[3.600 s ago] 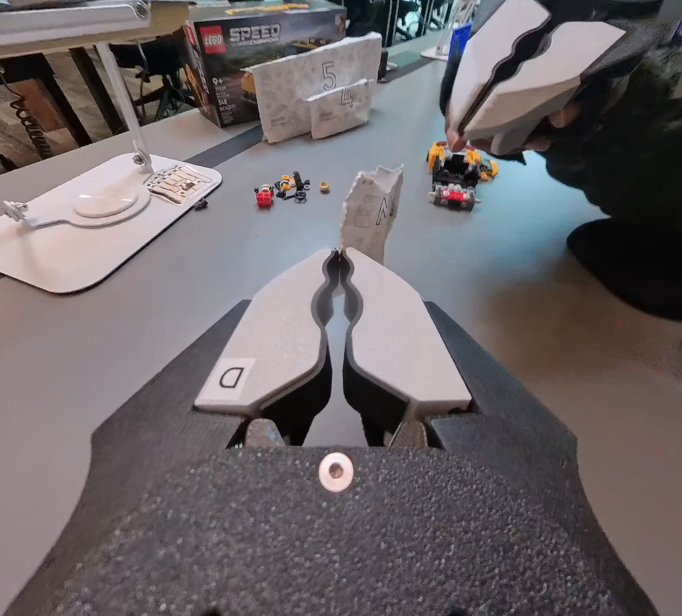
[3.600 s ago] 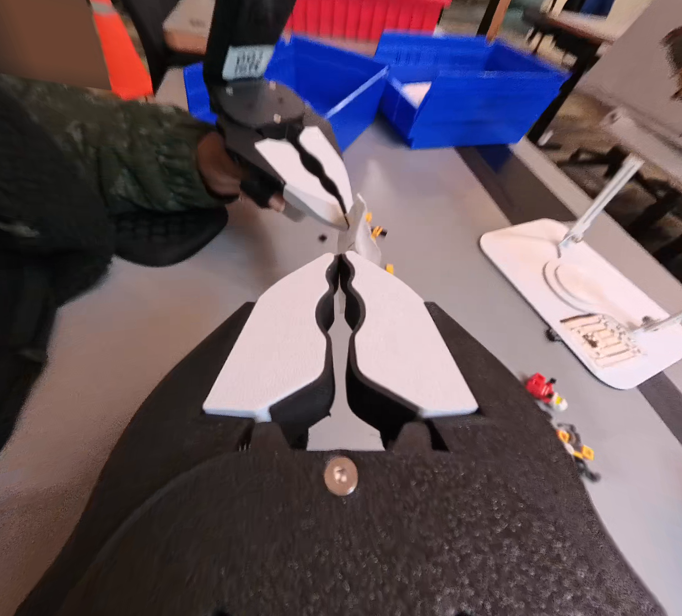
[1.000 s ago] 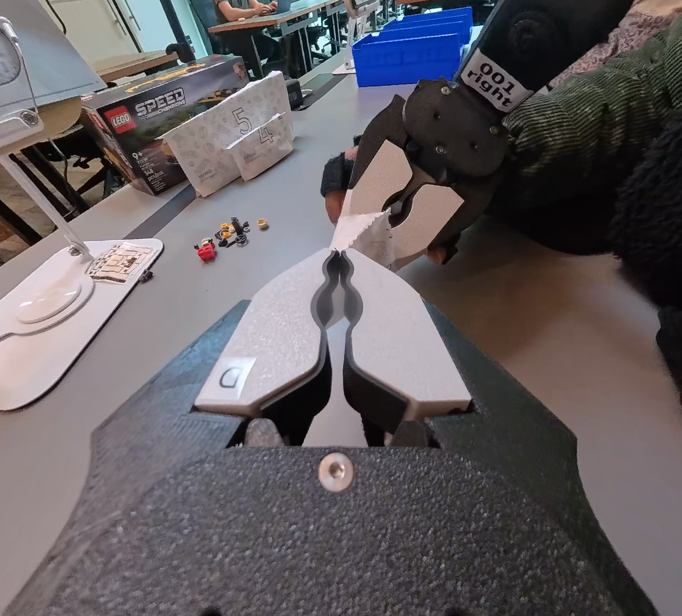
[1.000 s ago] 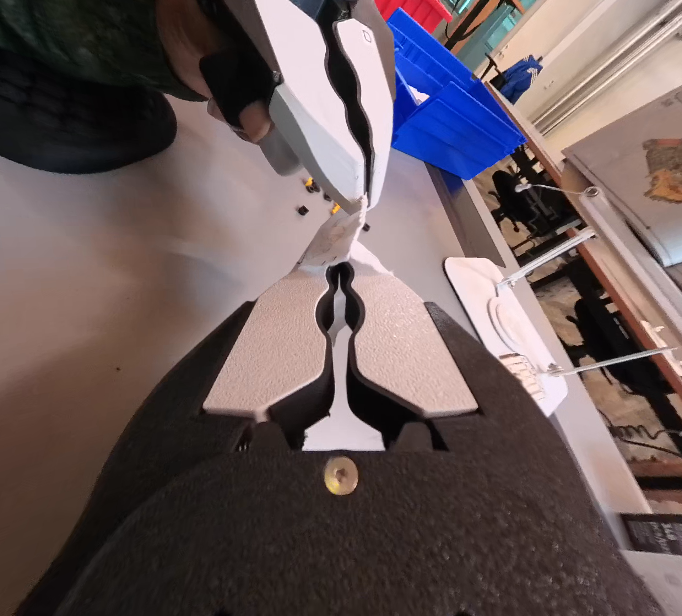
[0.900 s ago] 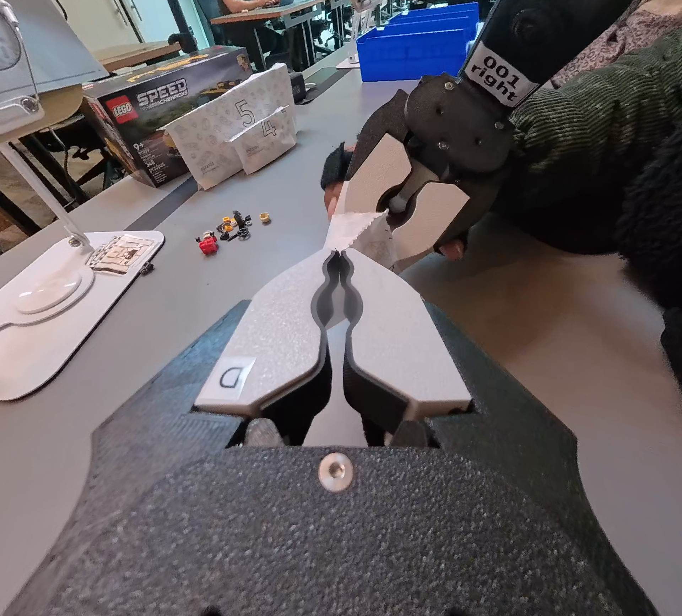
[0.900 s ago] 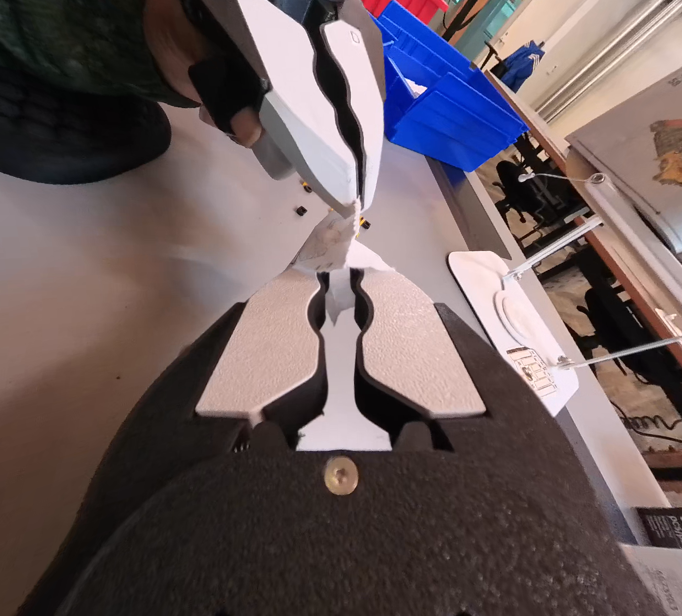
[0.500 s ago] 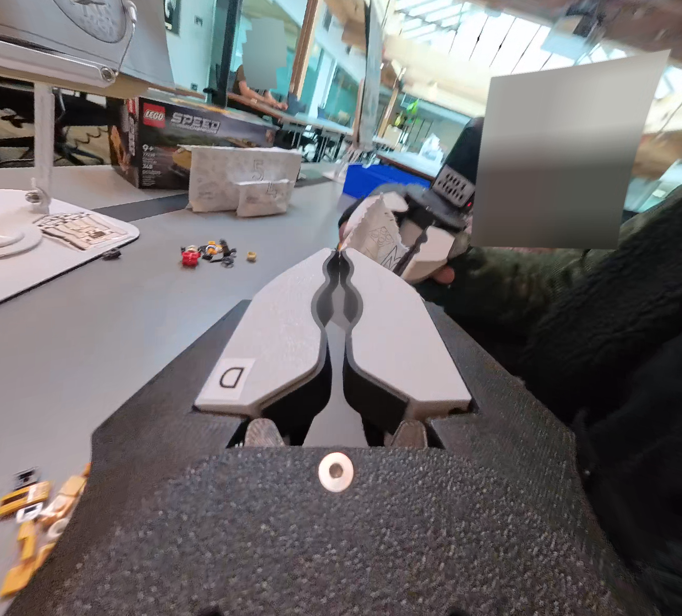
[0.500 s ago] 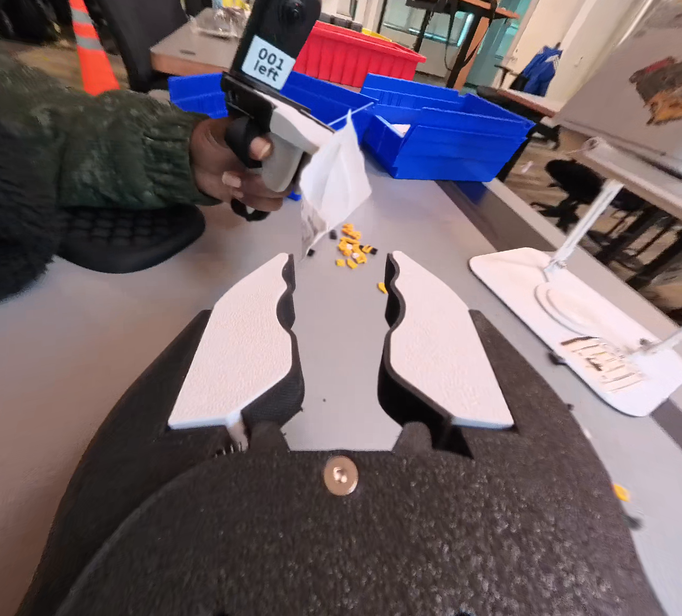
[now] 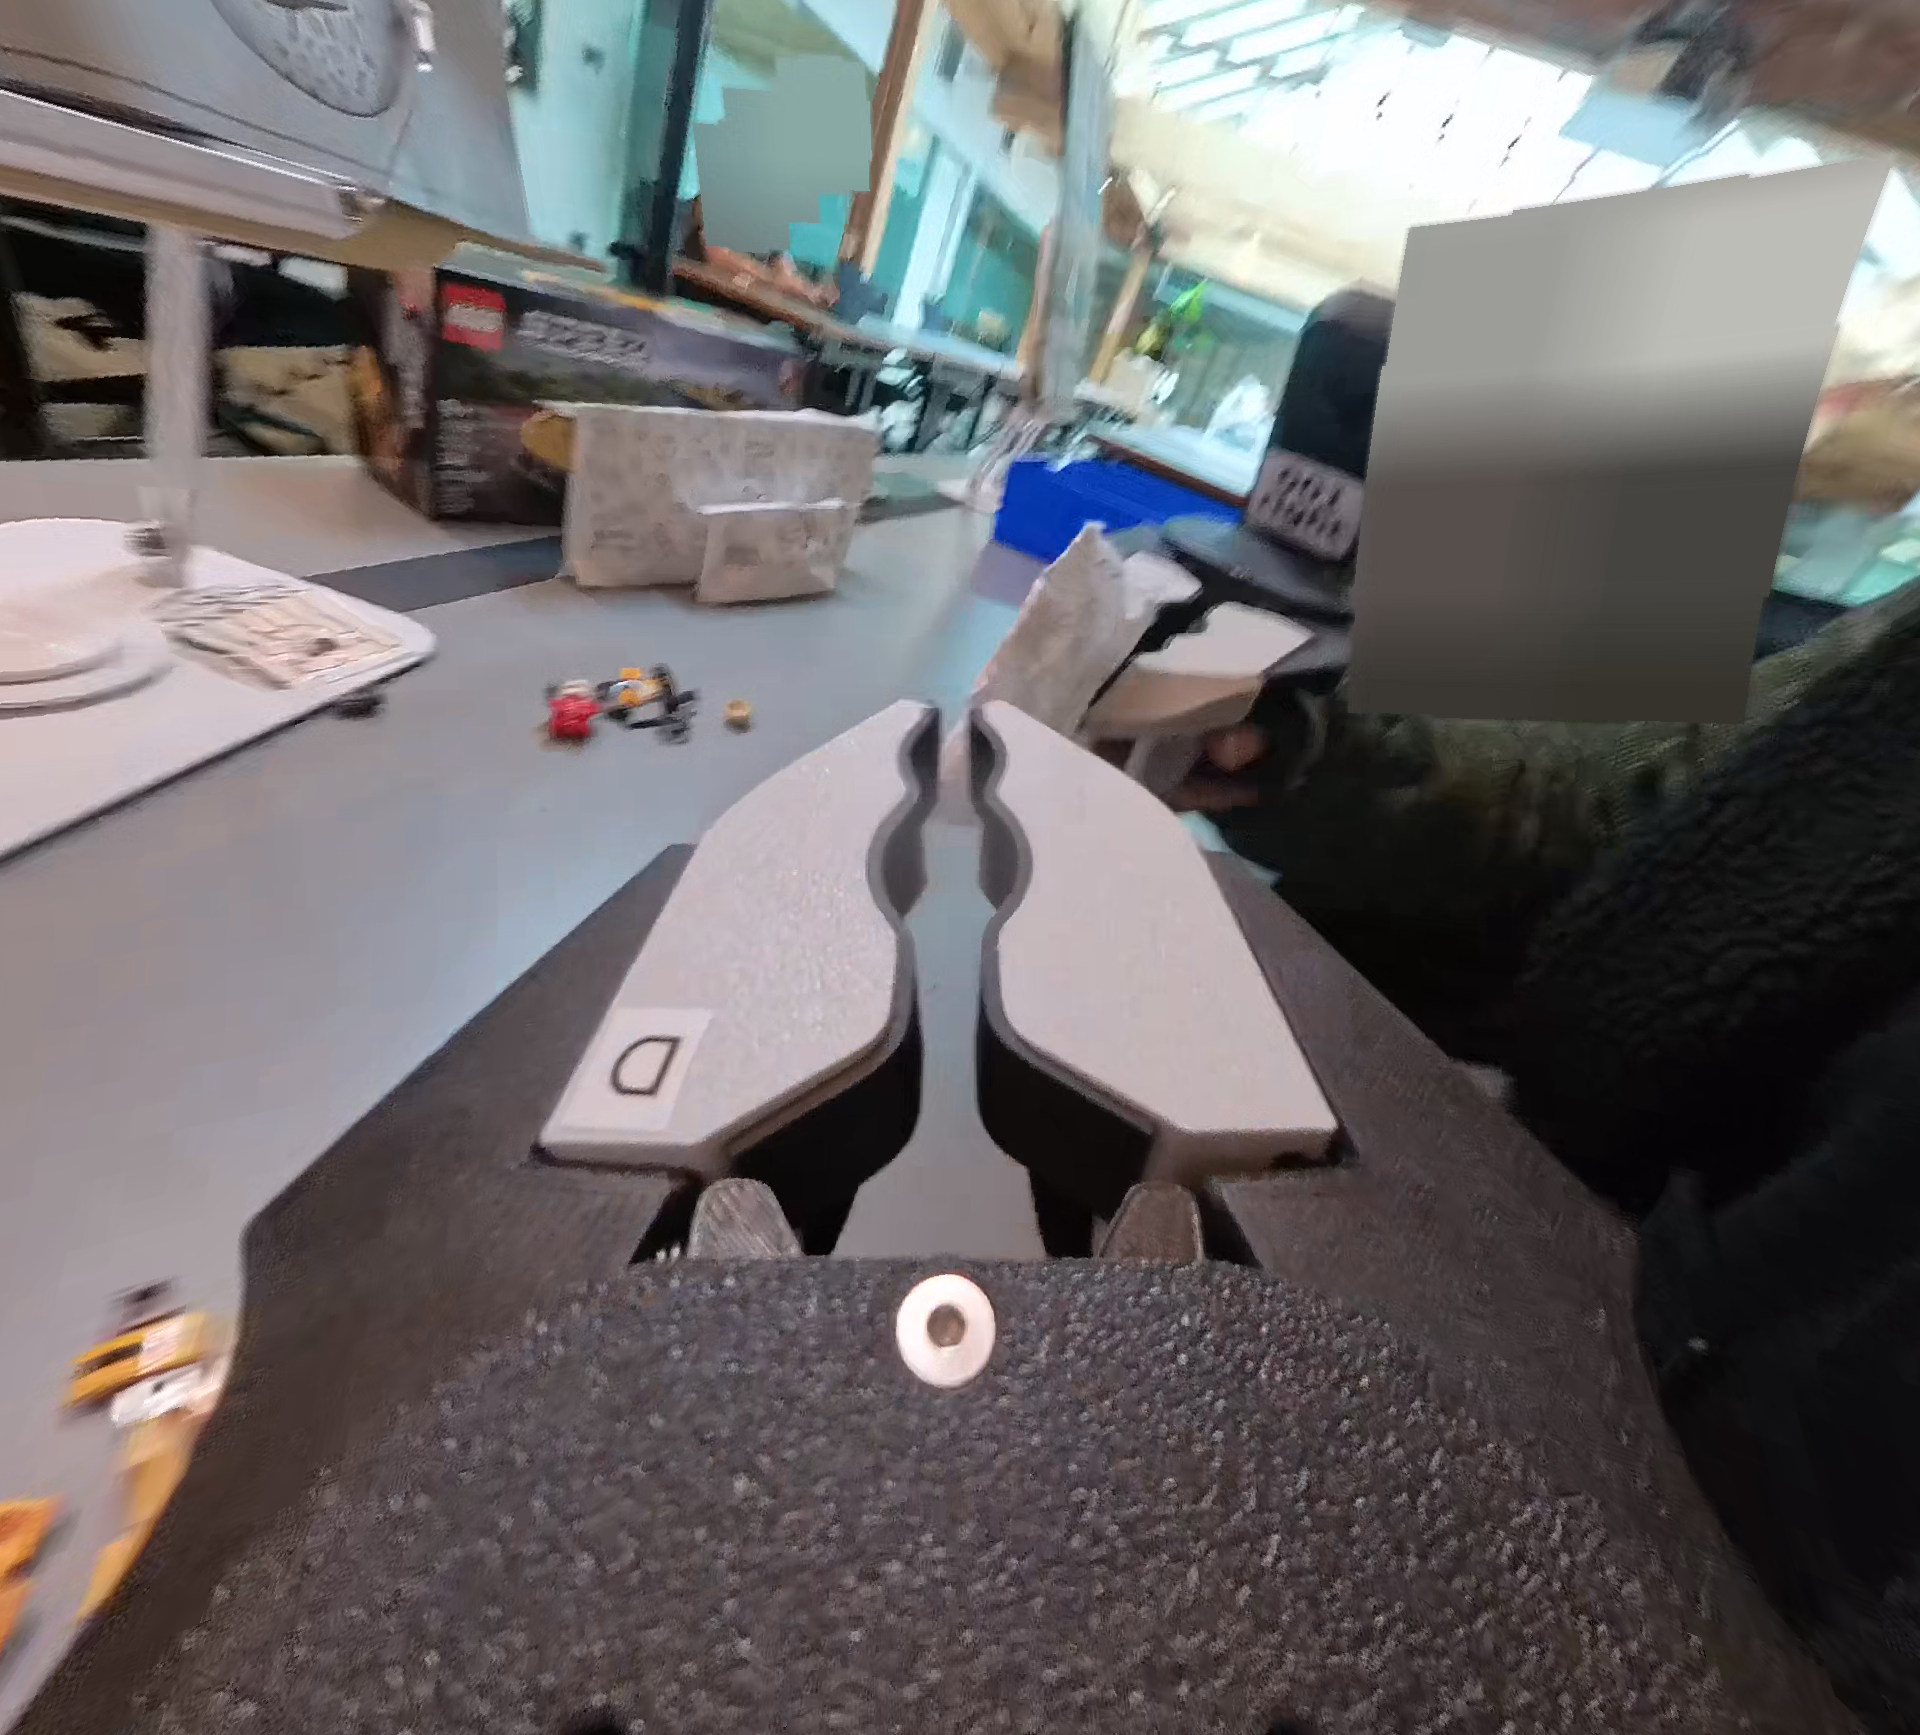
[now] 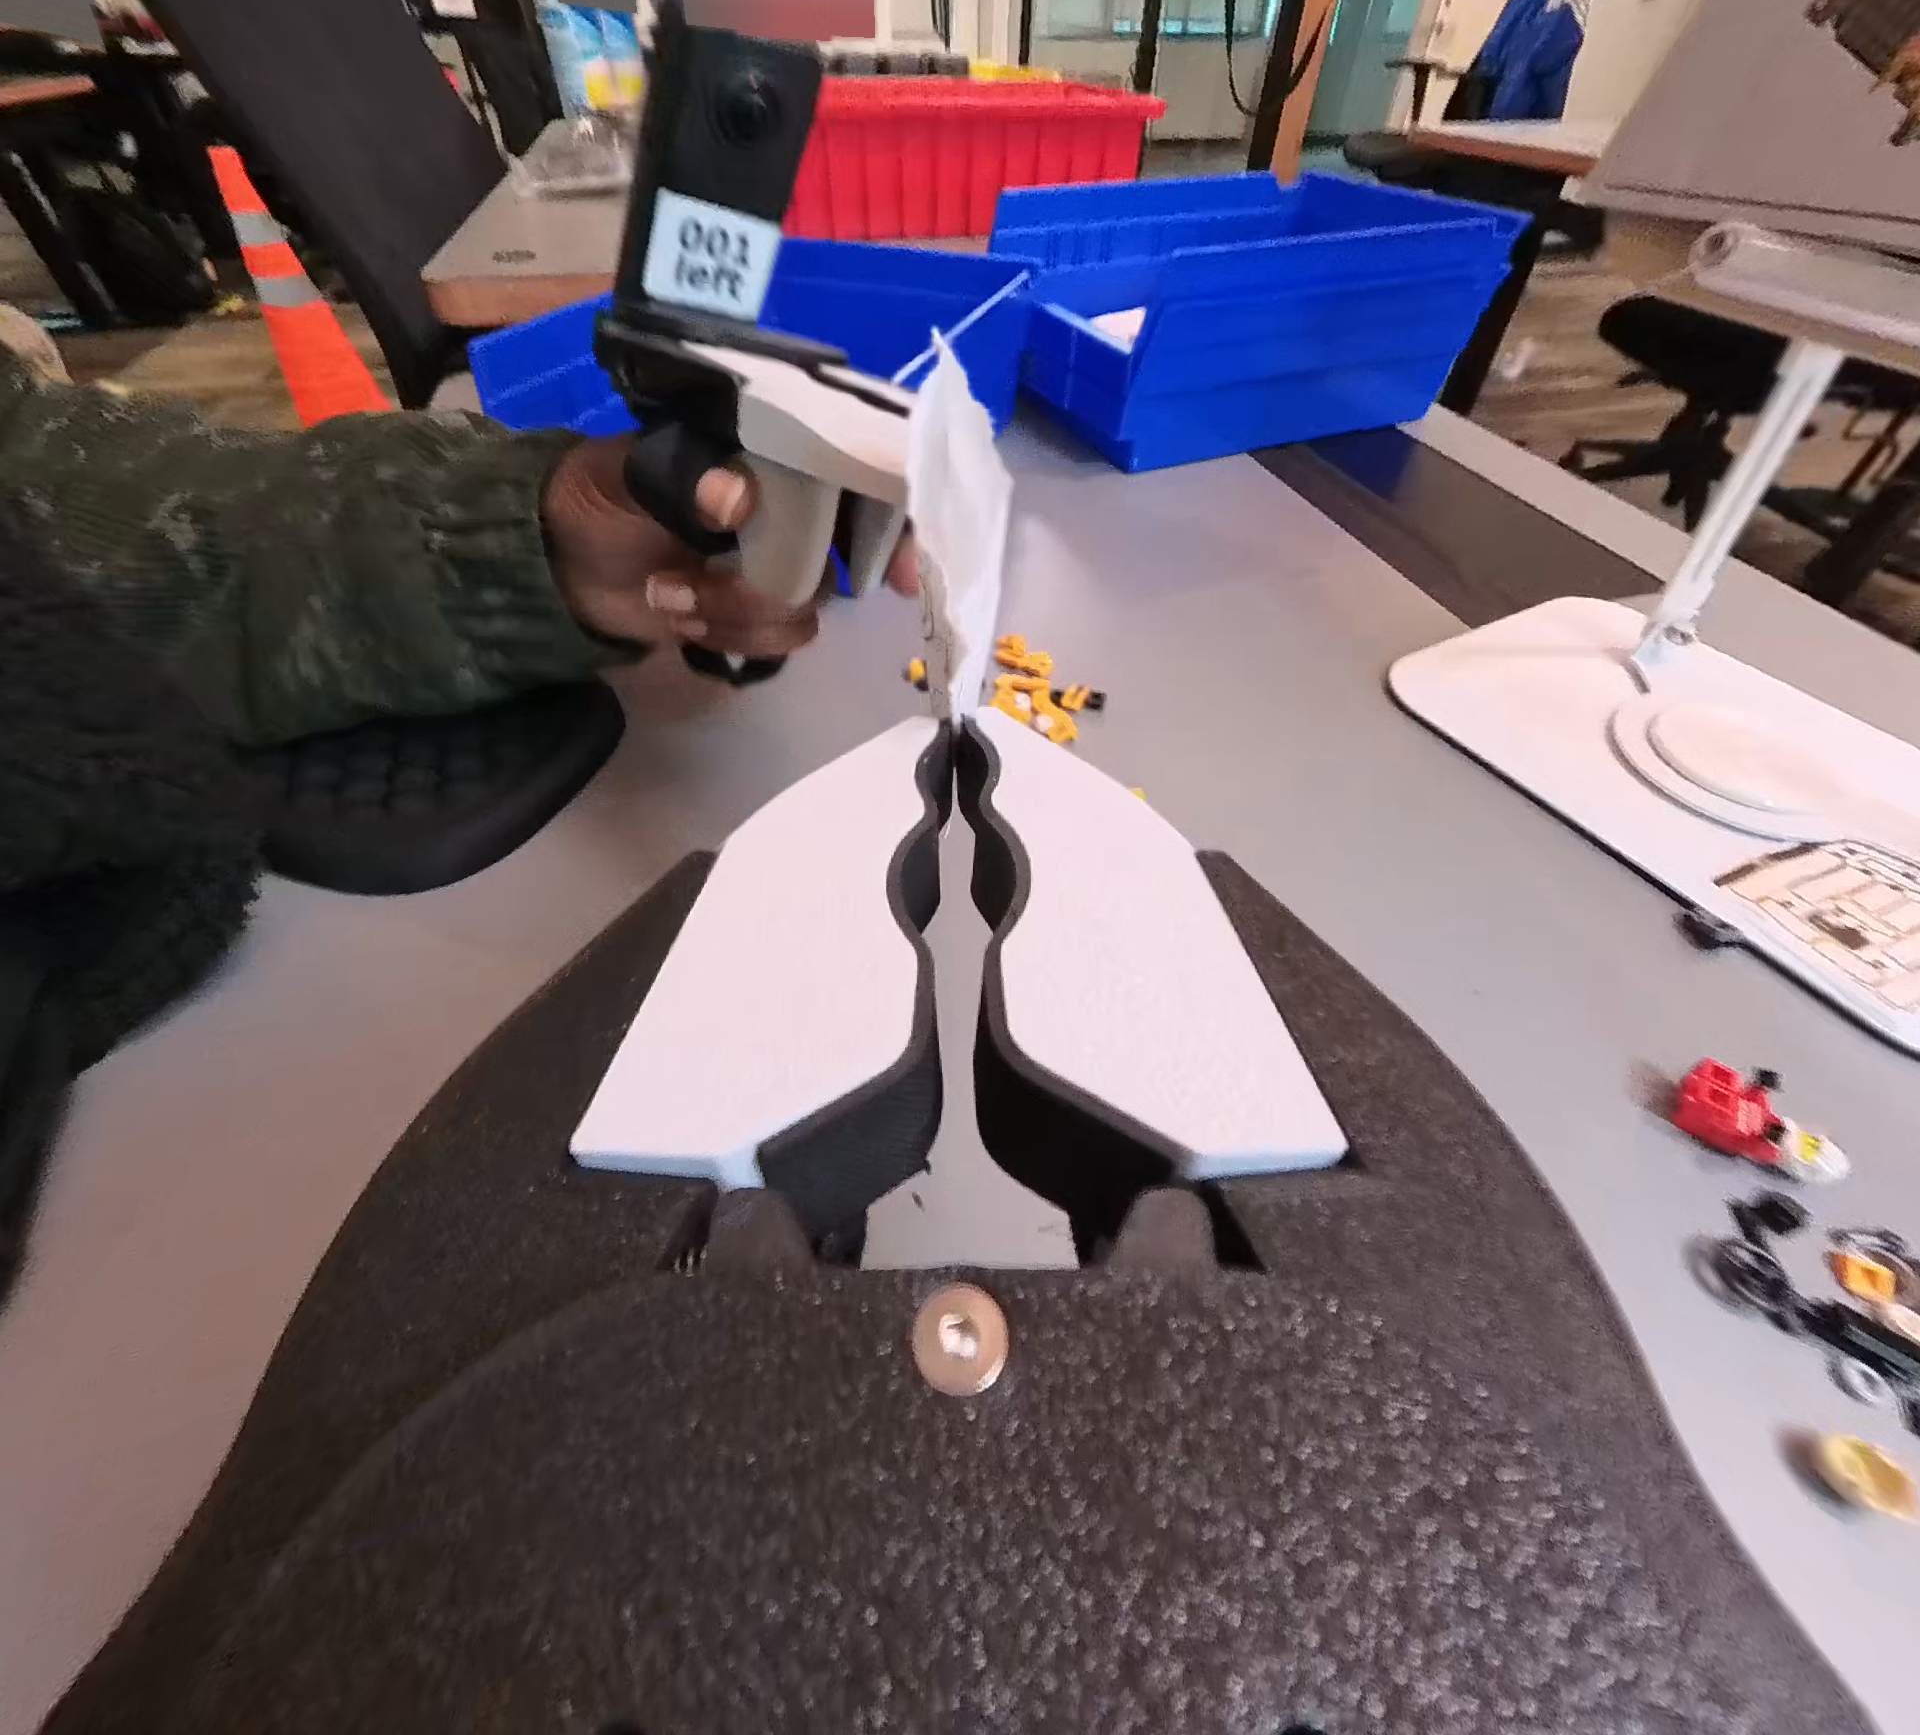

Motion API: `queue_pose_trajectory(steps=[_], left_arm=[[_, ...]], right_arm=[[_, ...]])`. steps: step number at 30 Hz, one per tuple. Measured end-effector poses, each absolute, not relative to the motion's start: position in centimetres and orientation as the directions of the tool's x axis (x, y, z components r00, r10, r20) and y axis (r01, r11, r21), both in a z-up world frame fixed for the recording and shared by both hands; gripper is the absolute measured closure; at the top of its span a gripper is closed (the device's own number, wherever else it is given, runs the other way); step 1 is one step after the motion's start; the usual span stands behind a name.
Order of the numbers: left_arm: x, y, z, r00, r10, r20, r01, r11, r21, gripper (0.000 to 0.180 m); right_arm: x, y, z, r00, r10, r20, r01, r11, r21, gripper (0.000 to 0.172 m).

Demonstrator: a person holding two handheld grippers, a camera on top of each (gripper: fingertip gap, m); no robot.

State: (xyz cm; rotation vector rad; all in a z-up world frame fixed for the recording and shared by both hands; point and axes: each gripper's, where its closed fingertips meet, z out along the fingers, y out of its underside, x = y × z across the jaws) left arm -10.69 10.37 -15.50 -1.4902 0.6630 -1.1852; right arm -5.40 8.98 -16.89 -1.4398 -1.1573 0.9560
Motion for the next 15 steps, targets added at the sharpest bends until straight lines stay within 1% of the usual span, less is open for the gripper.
queue_pose_trajectory(steps=[1, 4, 5, 7, 9, 11, 15], left_arm=[[-11.4, 11.0, -15.6, 0.406, -0.865, 0.294, 0.136, -0.261, -0.956, 0.169], [-14.7, 13.2, -17.4, 0.611, -0.775, 0.163, -0.110, -0.287, -0.952, 0.166], [-16.0, 13.9, -18.6, 0.670, -0.736, 0.097, -0.211, -0.314, -0.926, 0.166], [-18.4, 14.5, -21.7, 0.736, -0.676, -0.022, -0.402, -0.412, -0.818, 0.164], [-19.5, 14.2, -24.6, 0.739, -0.671, -0.068, -0.513, -0.493, -0.703, 0.158], [-18.9, 13.3, -26.8, 0.704, -0.710, -0.036, -0.570, -0.533, -0.626, 0.155], [-17.6, 13.4, -29.3, 0.667, -0.745, -0.024, -0.631, -0.547, -0.550, 0.155]], right_arm=[[-4.9, 9.3, -16.9, 0.225, 0.974, 0.013, 0.198, -0.033, -0.980, 0.172], [-2.9, 10.2, -17.5, 0.234, 0.972, 0.005, 0.320, -0.073, -0.945, 0.172], [-2.3, 10.5, -17.9, 0.240, 0.971, -0.002, 0.355, -0.089, -0.931, 0.172], [-1.3, 10.5, -18.8, 0.248, 0.968, -0.031, 0.411, -0.135, -0.902, 0.172], [-0.8, 10.1, -19.9, 0.260, 0.964, -0.049, 0.442, -0.164, -0.882, 0.172], [-0.5, 9.2, -21.0, 0.257, 0.964, -0.062, 0.458, -0.178, -0.871, 0.172], [-0.1, 8.7, -22.3, 0.262, 0.962, -0.081, 0.450, -0.196, -0.871, 0.172]])
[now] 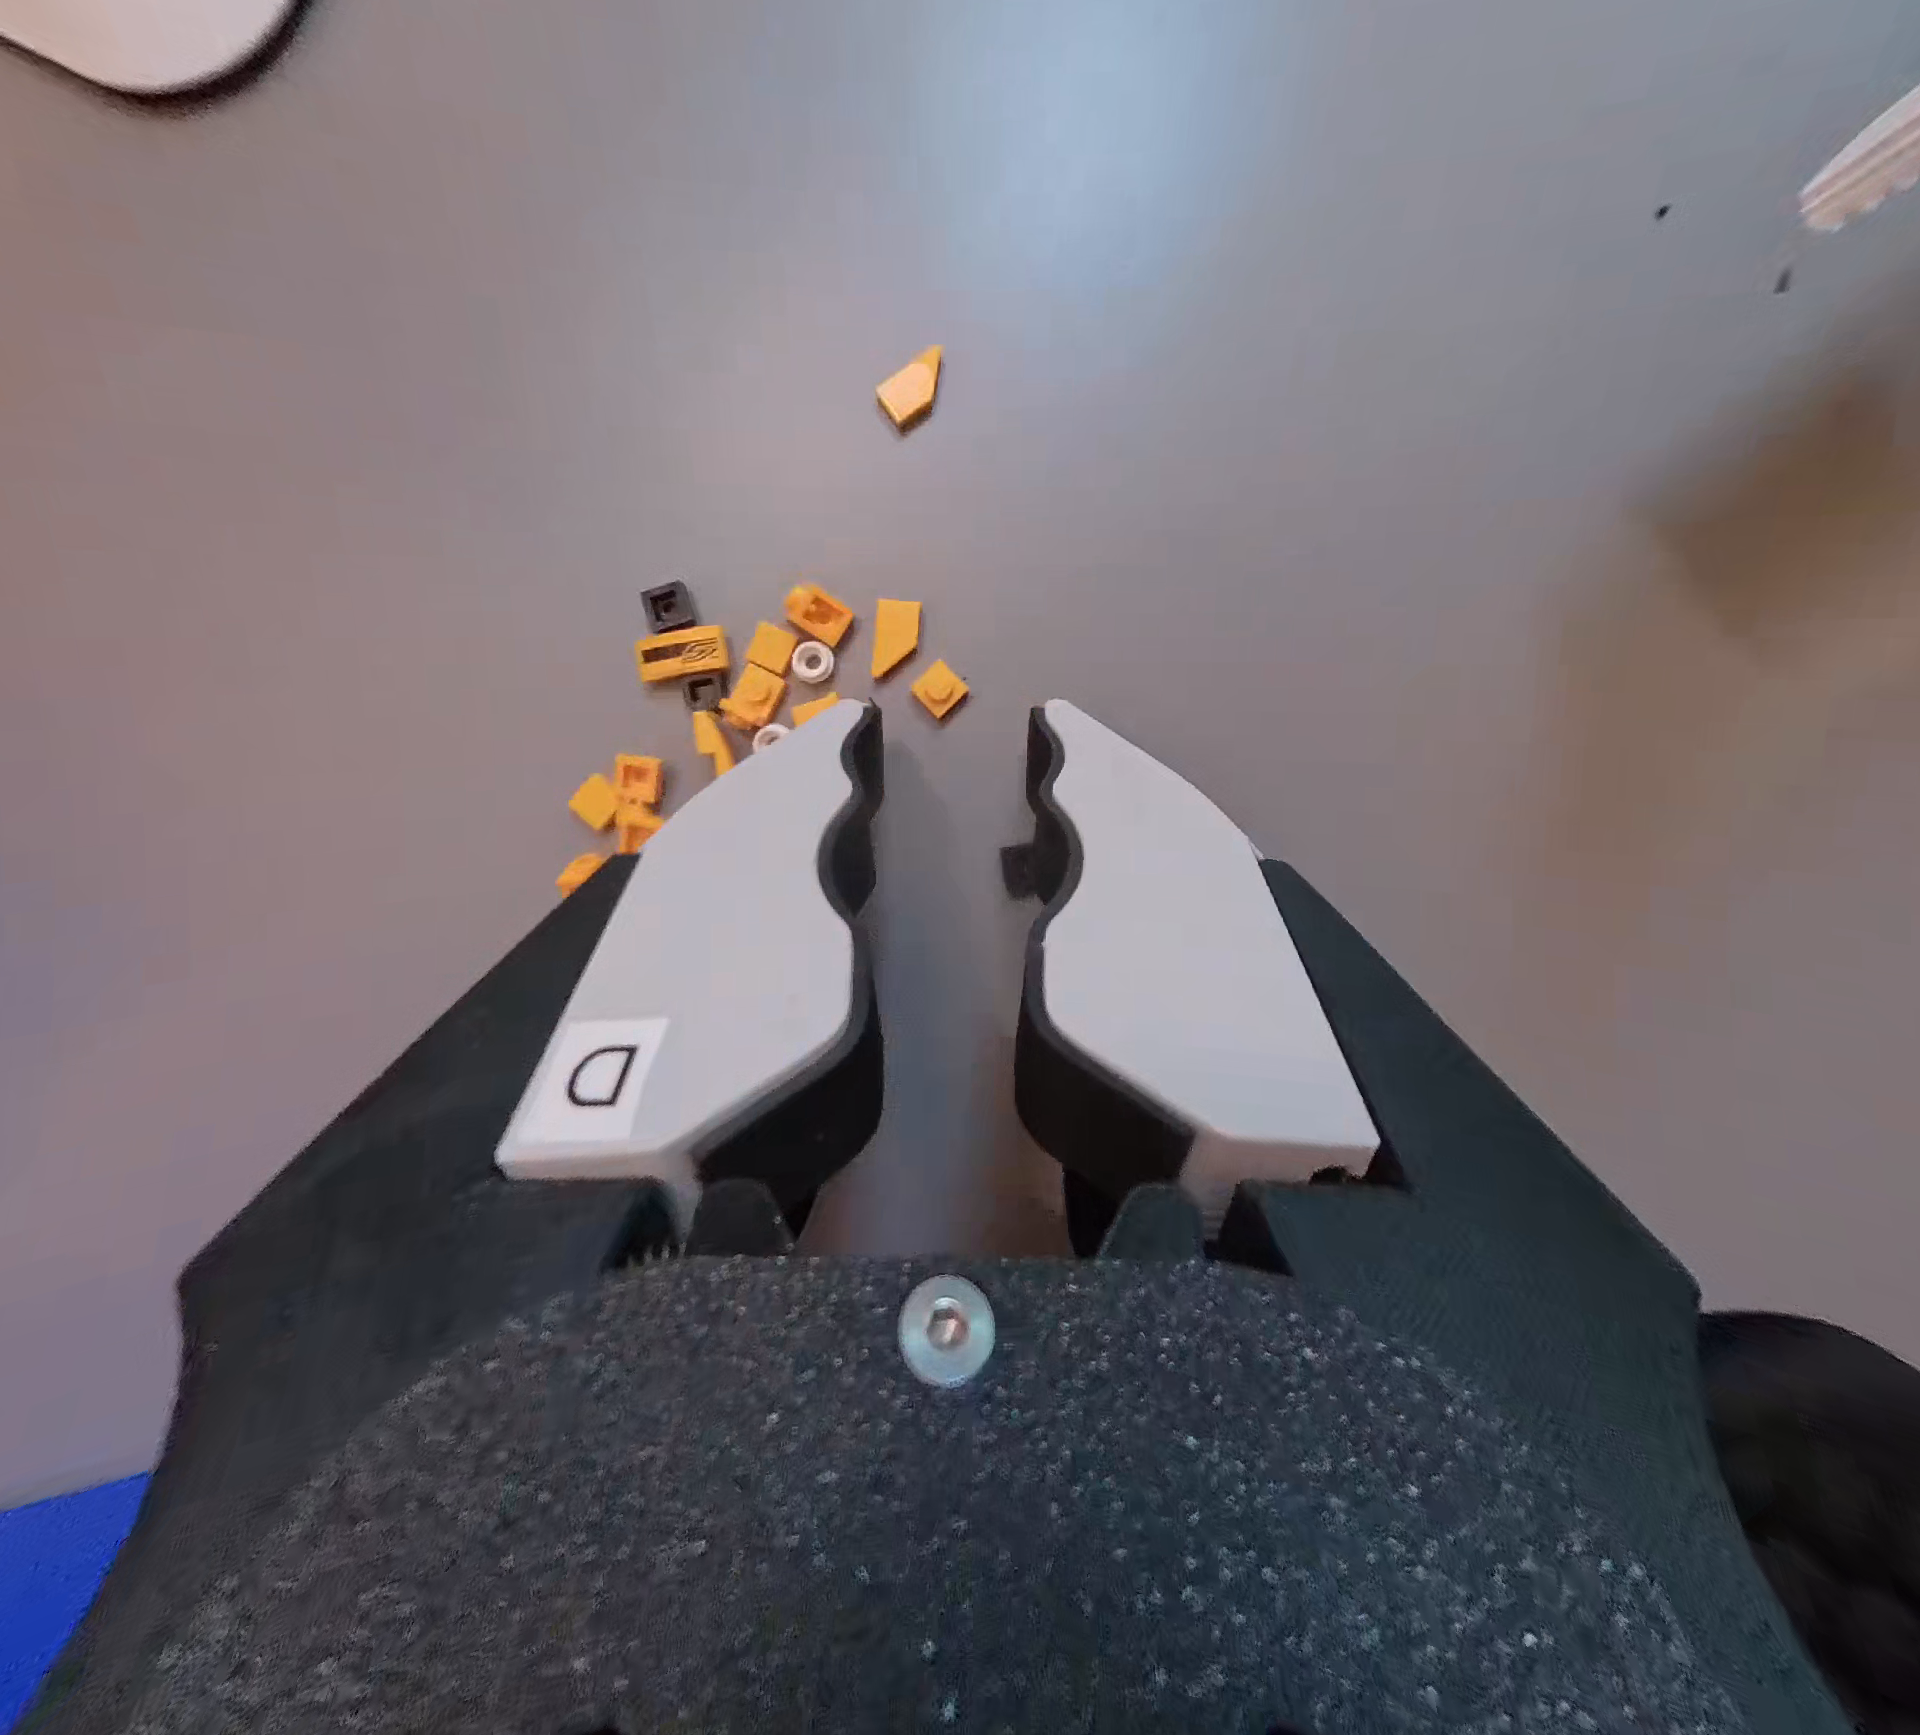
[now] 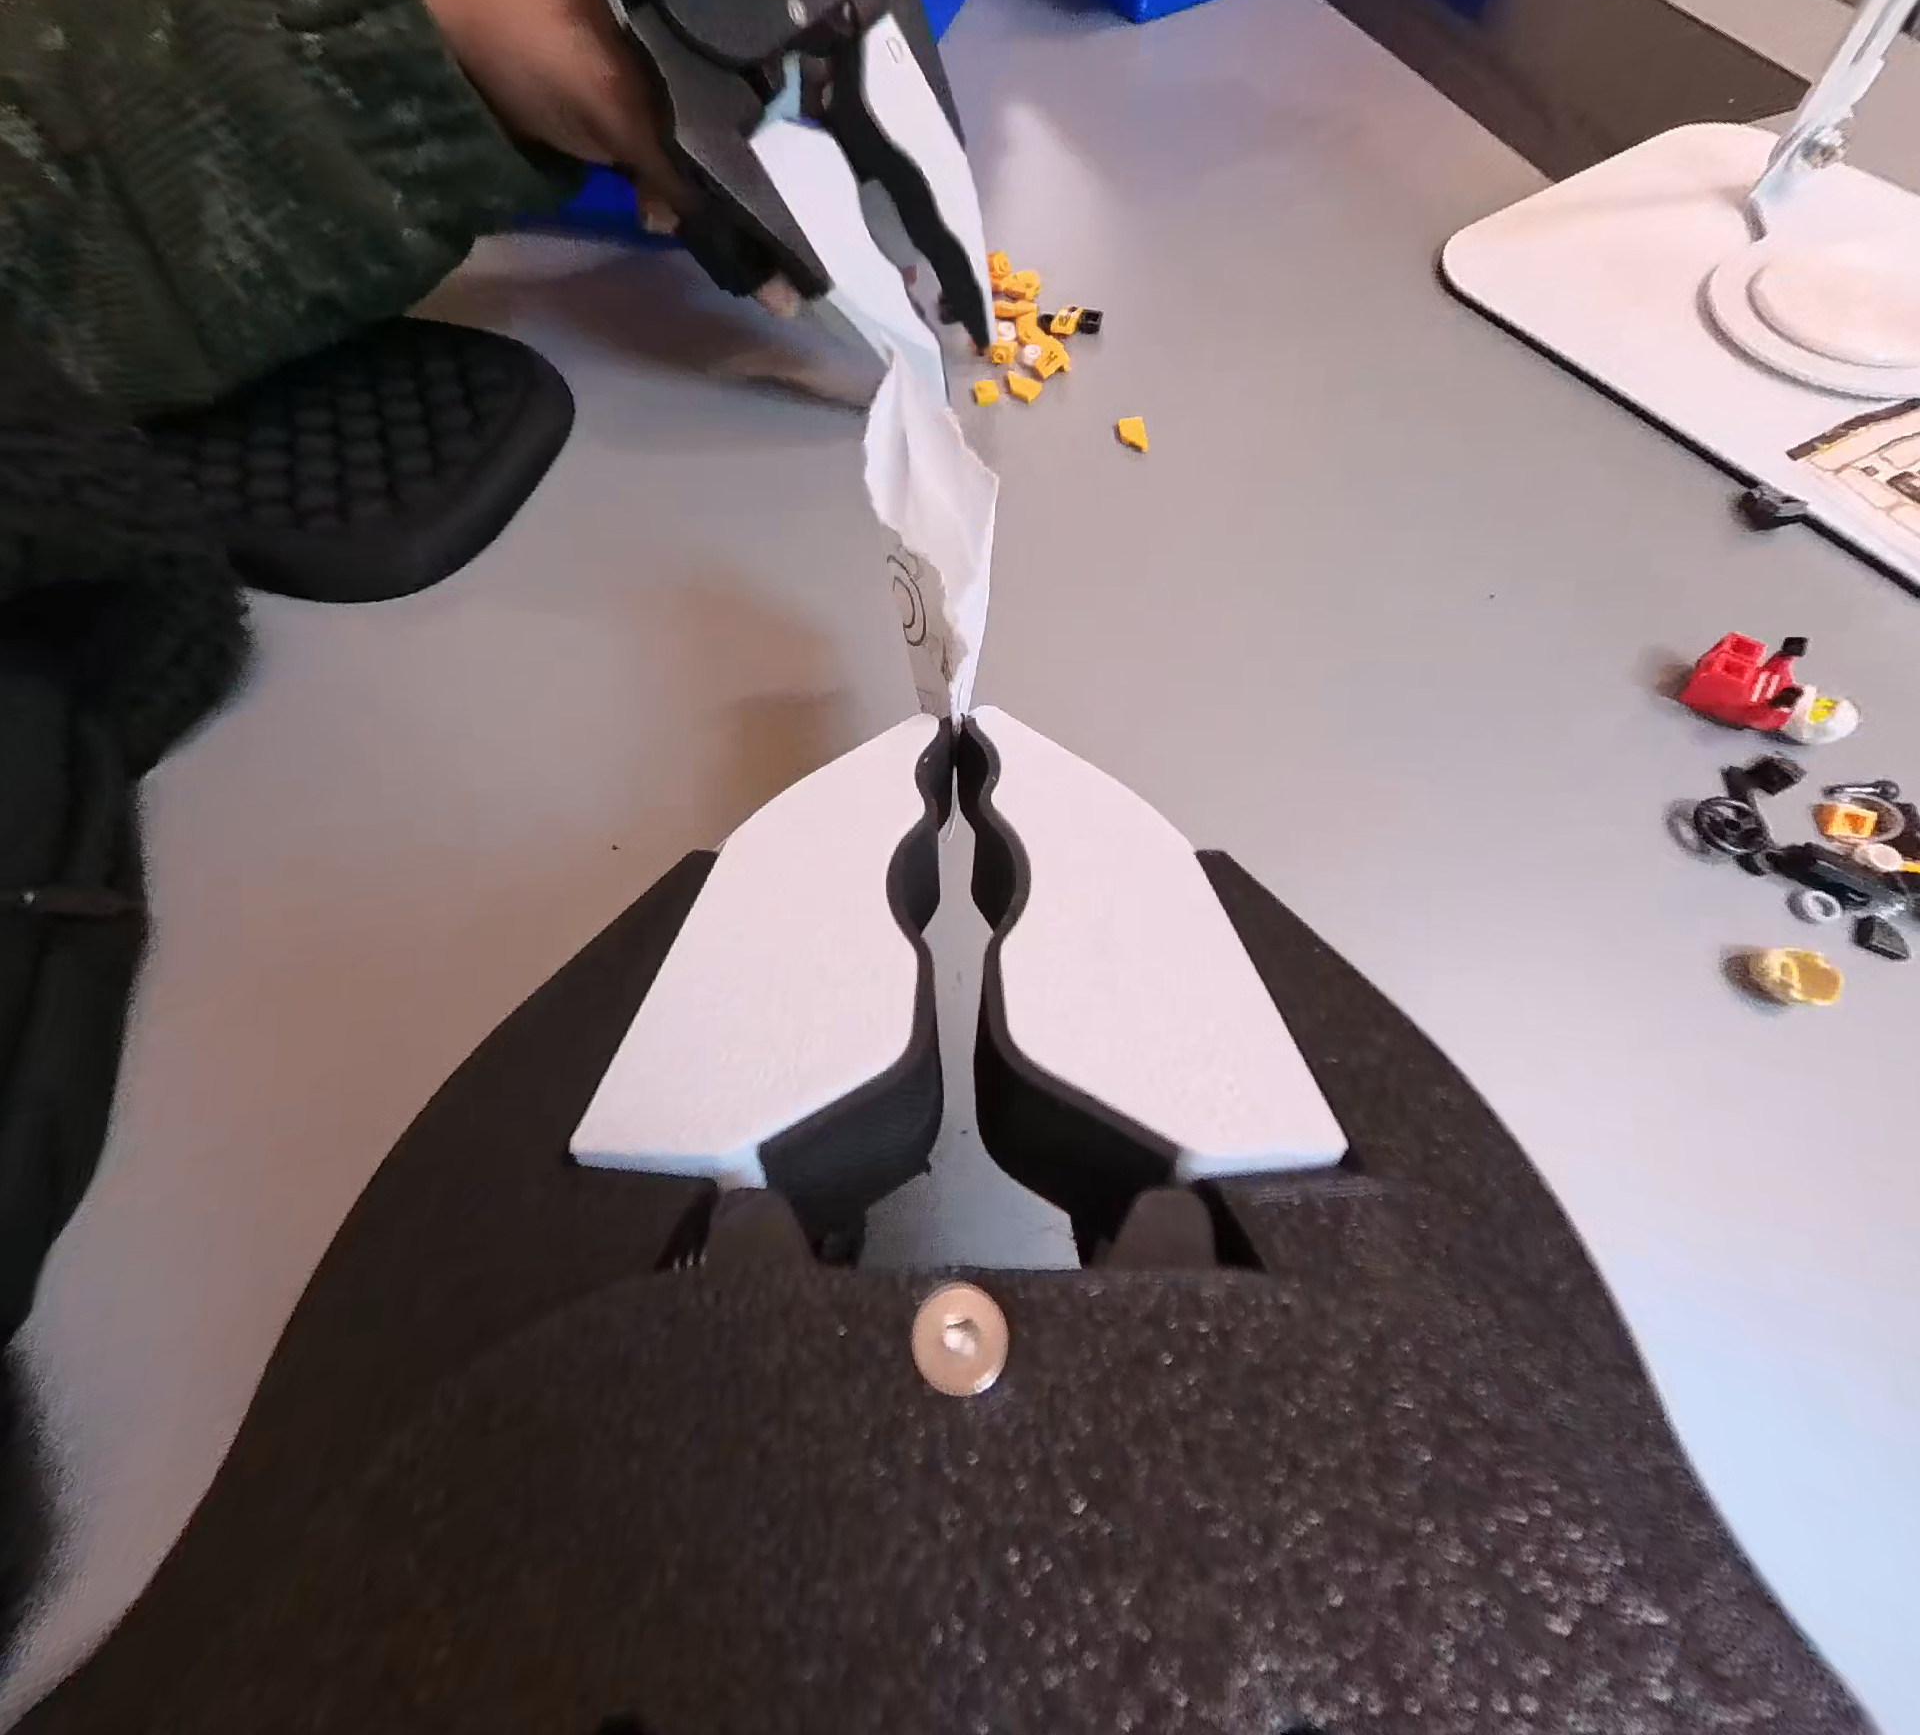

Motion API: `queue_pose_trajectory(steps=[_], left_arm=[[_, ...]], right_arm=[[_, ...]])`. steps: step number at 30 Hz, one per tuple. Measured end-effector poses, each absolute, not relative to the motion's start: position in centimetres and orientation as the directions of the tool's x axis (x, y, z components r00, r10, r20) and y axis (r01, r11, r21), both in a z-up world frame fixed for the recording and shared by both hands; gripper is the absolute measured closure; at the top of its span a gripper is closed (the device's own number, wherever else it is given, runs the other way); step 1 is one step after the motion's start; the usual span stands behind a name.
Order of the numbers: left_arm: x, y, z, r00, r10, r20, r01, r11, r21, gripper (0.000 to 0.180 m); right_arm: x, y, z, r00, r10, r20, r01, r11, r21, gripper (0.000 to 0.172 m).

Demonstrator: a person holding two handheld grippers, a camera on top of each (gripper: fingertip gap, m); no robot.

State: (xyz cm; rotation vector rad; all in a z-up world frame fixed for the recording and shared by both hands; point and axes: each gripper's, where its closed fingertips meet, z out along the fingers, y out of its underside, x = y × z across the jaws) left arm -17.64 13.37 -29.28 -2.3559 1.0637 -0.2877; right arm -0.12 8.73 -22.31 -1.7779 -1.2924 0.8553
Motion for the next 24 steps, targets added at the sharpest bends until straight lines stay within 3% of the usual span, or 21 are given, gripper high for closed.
queue_pose_trajectory(steps=[5, 7, 11, 17, 20, 24], left_arm=[[-17.6, 13.8, -29.9, 0.677, -0.736, -0.010, -0.639, -0.581, -0.504, 0.160], [-17.3, 13.8, -29.9, 0.679, -0.733, 0.029, -0.623, -0.597, -0.506, 0.171], [-16.9, 14.1, -29.9, 0.662, -0.749, 0.006, -0.638, -0.568, -0.521, 0.174], [-8.5, 9.5, -20.8, 0.349, -0.933, 0.085, -0.494, -0.260, -0.830, 0.174], [-6.2, 7.0, -19.7, 0.238, -0.969, 0.072, -0.516, -0.189, -0.836, 0.174], [-5.5, 6.4, -22.1, 0.225, -0.974, 0.037, -0.609, -0.170, -0.775, 0.173]], right_arm=[[0.2, 8.9, -22.1, 0.259, 0.961, -0.101, 0.423, -0.206, -0.882, 0.172], [0.2, 8.8, -22.2, 0.252, 0.961, -0.111, 0.415, -0.211, -0.885, 0.172], [0.1, 8.6, -22.9, 0.245, 0.963, -0.111, 0.426, -0.210, -0.880, 0.172], [-1.3, 7.9, -25.2, 0.209, 0.978, -0.028, 0.534, -0.138, -0.834, 0.172], [-2.5, 7.3, -25.8, 0.173, 0.985, -0.003, 0.579, -0.104, -0.809, 0.172], [-3.4, 6.7, -25.9, 0.148, 0.989, -0.004, 0.590, -0.091, -0.803, 0.172]])
